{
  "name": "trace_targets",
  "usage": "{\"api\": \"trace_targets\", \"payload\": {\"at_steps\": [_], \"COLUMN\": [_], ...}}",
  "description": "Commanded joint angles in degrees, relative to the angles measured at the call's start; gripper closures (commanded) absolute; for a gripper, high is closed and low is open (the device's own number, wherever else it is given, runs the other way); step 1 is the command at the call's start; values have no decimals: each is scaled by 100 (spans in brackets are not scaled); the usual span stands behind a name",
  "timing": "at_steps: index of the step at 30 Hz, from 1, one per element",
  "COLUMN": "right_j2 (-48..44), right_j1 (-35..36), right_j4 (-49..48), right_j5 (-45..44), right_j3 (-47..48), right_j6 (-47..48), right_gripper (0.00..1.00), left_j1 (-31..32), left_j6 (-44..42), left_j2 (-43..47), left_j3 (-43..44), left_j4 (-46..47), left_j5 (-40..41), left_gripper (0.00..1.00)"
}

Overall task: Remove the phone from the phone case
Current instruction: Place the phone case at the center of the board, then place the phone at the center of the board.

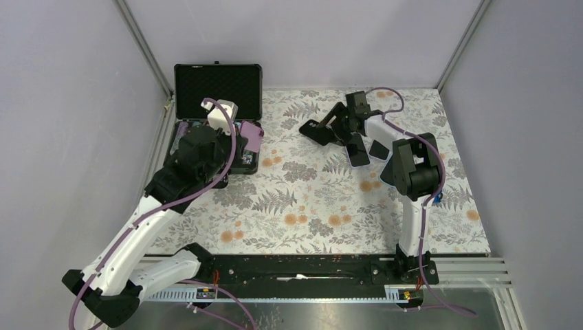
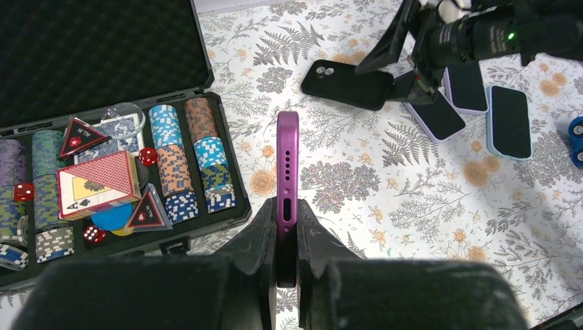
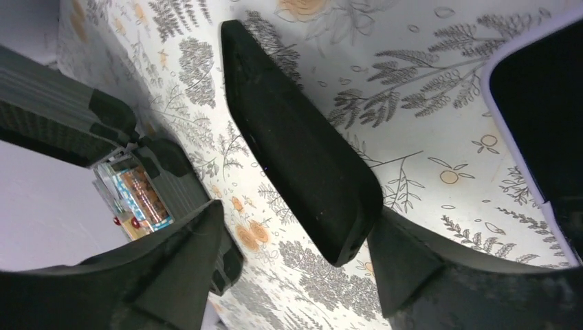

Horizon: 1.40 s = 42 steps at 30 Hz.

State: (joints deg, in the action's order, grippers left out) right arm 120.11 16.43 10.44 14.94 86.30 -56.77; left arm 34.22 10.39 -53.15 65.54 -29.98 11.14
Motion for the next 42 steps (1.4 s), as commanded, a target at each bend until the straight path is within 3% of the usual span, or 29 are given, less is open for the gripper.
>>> {"api": "trace_targets", "payload": {"at_steps": [1, 5, 12, 17, 22, 27, 31, 35, 42], "right_j2": [-410, -731, -1978, -2854, -3451, -3965, -4477, -4873, -5484], "right_j1": [-59, -93, -187, -222, -253, -279, -280, -289, -345], "right_j4": [946, 1514, 1718, 1861, 1884, 2185, 2292, 2408, 2651], "right_j5": [-138, -185, -720, -656, -366, -242, -275, -325, -463], "right_j3": [714, 683, -532, -1359, -1984, -2369, -2639, -2853, -3129], "right_j6": [595, 1025, 1478, 1413, 1261, 1291, 1312, 1291, 1280], "right_gripper": [13, 9, 11, 14, 18, 20, 20, 20, 19], "left_j1": [-20, -20, -20, -20, 52, 334, 355, 358, 518], "left_j6": [-112, -169, -443, -1467, -2263, -3400, -4179, -4619, -4845], "left_j2": [-56, -156, -738, -1379, -2265, -2994, -3520, -4010, -4970], "left_j3": [132, 118, 329, 285, 745, 1081, 1246, 1244, 1786], "left_j4": [595, 795, 950, 1503, 1690, 2047, 2227, 2539, 2274], "left_j5": [56, 93, -271, -197, -879, -491, -709, -699, -175], "left_gripper": [100, 100, 100, 100, 100, 100, 100, 100, 100]}}
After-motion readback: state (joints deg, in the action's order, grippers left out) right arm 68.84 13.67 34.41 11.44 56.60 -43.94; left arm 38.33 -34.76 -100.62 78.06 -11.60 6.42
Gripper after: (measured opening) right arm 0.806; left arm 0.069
